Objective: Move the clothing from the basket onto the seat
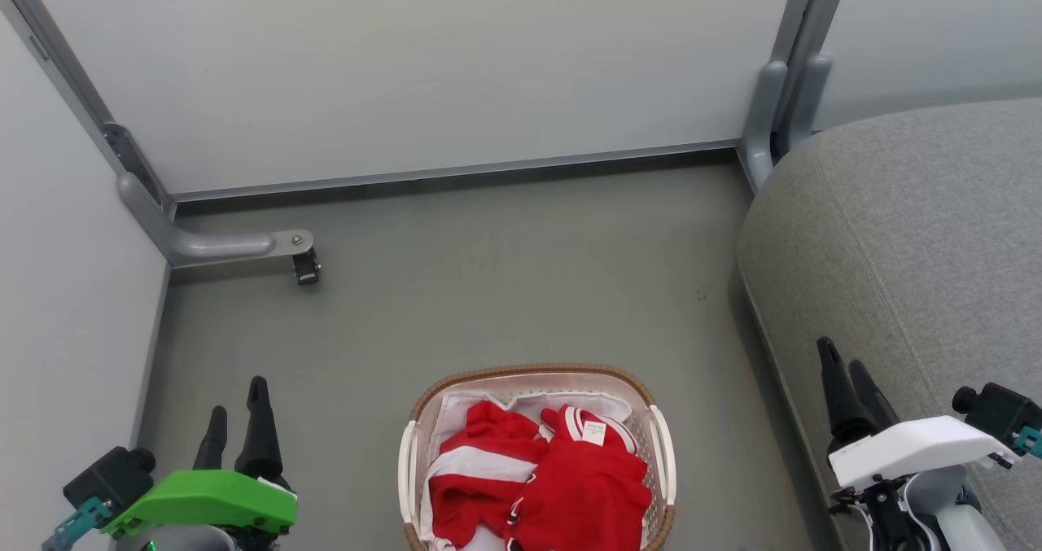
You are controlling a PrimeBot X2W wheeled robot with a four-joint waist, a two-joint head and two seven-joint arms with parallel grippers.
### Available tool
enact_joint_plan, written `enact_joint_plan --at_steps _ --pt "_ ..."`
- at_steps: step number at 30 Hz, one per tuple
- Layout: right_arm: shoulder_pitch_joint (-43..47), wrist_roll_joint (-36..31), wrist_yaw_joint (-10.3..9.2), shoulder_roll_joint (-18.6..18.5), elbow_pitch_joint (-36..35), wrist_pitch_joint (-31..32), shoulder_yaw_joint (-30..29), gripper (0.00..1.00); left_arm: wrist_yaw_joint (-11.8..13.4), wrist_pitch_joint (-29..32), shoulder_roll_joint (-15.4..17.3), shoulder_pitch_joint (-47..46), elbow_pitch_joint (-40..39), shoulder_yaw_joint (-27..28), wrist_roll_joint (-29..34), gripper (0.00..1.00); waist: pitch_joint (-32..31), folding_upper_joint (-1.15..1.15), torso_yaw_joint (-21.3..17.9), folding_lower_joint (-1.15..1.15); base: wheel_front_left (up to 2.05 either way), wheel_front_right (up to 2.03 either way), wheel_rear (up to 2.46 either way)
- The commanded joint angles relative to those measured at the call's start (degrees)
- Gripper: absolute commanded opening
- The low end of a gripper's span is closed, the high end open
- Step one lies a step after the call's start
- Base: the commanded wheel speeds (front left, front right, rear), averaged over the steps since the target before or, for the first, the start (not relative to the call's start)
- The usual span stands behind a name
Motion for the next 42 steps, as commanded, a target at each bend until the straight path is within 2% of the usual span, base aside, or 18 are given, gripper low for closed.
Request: enact_joint_plan --at_steps 1,30,42 --pt "-0.90 -2.15 0.01 -0.71 -0.31 -0.67 0.32 1.00 0.39 -0.63 0.71 -0.13 -0.22 -0.43 2.16 1.00 -0.02 0.00 0.05 0.00 0.00 0.00 0.00" --pt "-1.34 -24.04 0.01 -1.33 1.67 -5.39 4.32 1.00 4.52 -5.33 3.43 1.56 -0.19 -7.15 21.55 1.00 -0.04 0.00 0.41 0.00 0.00 0.00 0.00" --pt "-0.90 -31.67 0.02 -1.03 2.63 -6.96 4.38 1.00 5.49 -6.88 2.94 2.76 -1.20 -7.93 27.13 1.00 0.07 0.00 0.76 0.00 0.00 0.00 0.00"
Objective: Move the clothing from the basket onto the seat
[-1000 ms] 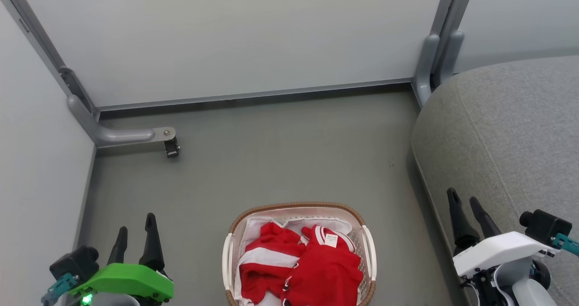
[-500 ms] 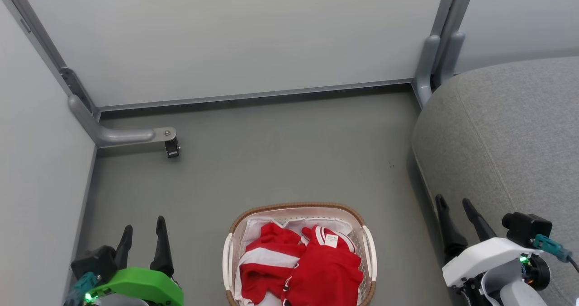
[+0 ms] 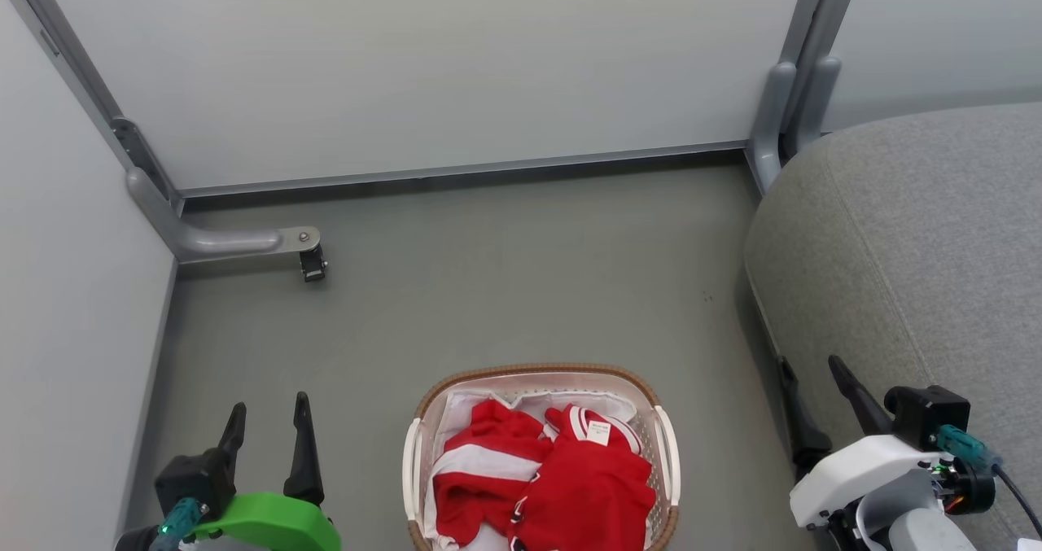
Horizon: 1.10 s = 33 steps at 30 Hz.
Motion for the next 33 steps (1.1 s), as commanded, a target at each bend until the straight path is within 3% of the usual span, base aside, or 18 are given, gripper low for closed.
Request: enact_joint_plan --at_steps 1,17,33 --pt "-0.65 -1.60 0.02 -0.16 0.05 -0.59 0.07 1.00 0.21 -0.54 0.22 0.47 -0.53 0.04 1.81 1.00 0.01 0.00 0.06 0.00 0.00 0.00 0.00" --pt "0.48 -9.15 0.01 0.96 0.46 -2.49 -1.13 1.00 -0.74 -2.43 -1.67 2.64 -1.81 1.96 8.40 1.00 -0.43 0.00 0.27 0.00 0.00 0.00 0.00" --pt "0.56 -15.26 0.00 1.09 2.16 -4.13 -0.96 1.00 -3.65 -4.18 -3.23 3.55 -0.26 3.99 14.13 1.00 -0.30 0.00 0.06 0.00 0.00 0.00 0.00"
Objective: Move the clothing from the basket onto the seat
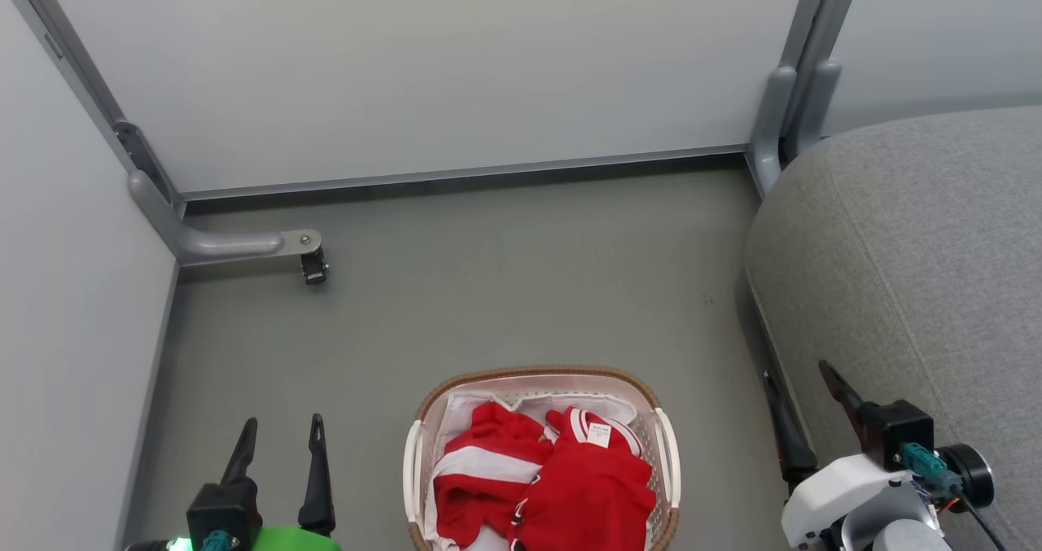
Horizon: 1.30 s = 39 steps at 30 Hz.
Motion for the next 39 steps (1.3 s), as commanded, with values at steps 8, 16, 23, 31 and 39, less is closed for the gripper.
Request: enact_joint_plan --at_steps 8,16,23,31,39 --pt "-1.25 -2.45 -0.02 -0.42 -0.58 -0.84 0.52 1.00 -1.00 -0.83 -0.15 -0.98 1.31 -0.50 2.52 1.00 2.06 0.00 -0.46 0.00 0.00 0.00 0.00" --pt "-4.09 -1.96 -0.02 -0.47 -2.42 -0.83 0.94 1.00 -1.14 -0.83 -0.17 -4.01 1.91 -2.04 1.39 1.00 6.97 0.00 -1.84 0.00 0.00 0.00 0.00" --pt "-7.22 -1.54 -0.02 -0.64 -4.08 -0.83 1.57 1.00 -1.37 -0.83 -0.15 -8.40 3.39 -4.07 1.06 1.00 12.19 0.00 -3.32 0.00 0.00 0.00 0.00" --pt "-10.57 -1.26 -0.02 -0.66 -5.20 -0.83 2.24 1.00 -0.79 -0.83 -0.15 -12.68 4.98 -6.71 0.88 1.00 17.36 0.00 -5.00 0.00 0.00 0.00 0.00" --pt "-13.75 -0.78 -0.02 -0.33 -6.93 -0.83 3.01 1.00 -0.94 -0.82 -0.14 -16.75 7.45 -8.62 1.44 1.00 22.43 0.00 -6.48 0.00 0.00 0.00 0.00"
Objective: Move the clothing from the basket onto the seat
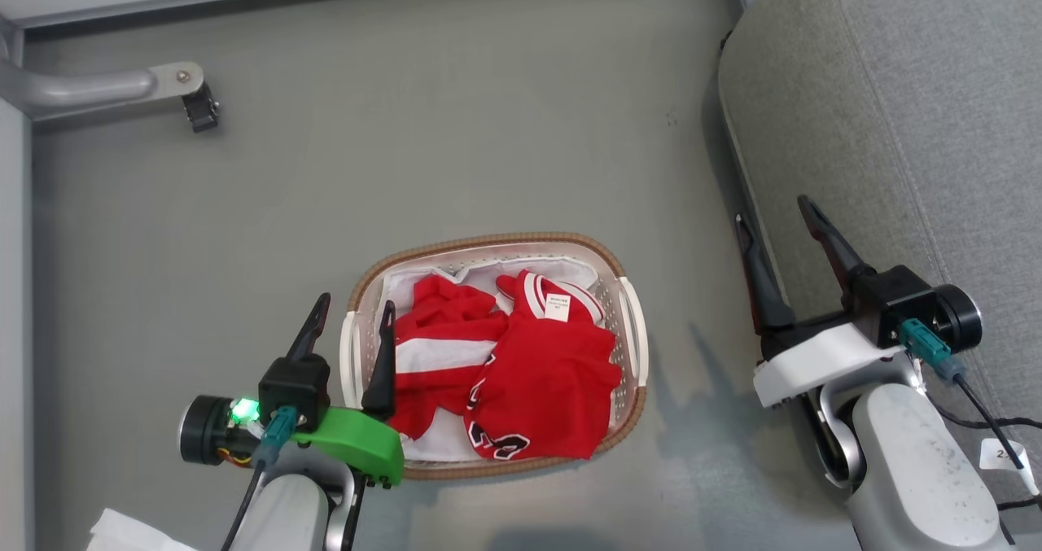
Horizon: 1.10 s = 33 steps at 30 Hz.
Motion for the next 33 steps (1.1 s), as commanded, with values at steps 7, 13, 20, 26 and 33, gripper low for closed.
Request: enact_joint_plan --at_steps 7,13,20,26,33 --pt "-2.89 0.48 -0.02 0.55 -1.84 -0.25 0.82 1.00 -0.26 -0.03 0.24 -5.30 4.46 -1.72 1.64 1.00 6.76 0.00 -2.49 0.00 0.00 0.00 0.00" --pt "-4.22 0.78 -0.02 0.74 -1.66 -0.25 1.88 1.00 0.03 -0.04 0.25 -9.42 10.57 -2.47 2.51 1.00 9.65 0.00 -3.35 0.00 0.00 0.00 0.00" --pt "-5.54 0.97 -0.02 0.59 -1.79 -0.25 2.39 1.00 -0.18 -0.02 0.32 -12.80 15.72 -3.20 3.79 1.00 12.74 0.00 -4.10 0.00 0.00 0.00 0.00" --pt "-6.89 0.74 -0.02 0.53 -2.31 -0.25 3.75 1.00 -0.22 -0.01 1.57 -16.07 21.30 -4.66 5.52 1.00 15.92 0.00 -4.92 0.00 0.00 0.00 0.00" --pt "-8.34 1.34 -0.02 0.74 -3.27 -0.25 4.47 1.00 0.86 -0.01 3.27 -19.25 27.33 -5.78 6.71 1.00 18.98 0.00 -6.03 0.00 0.00 0.00 0.00"
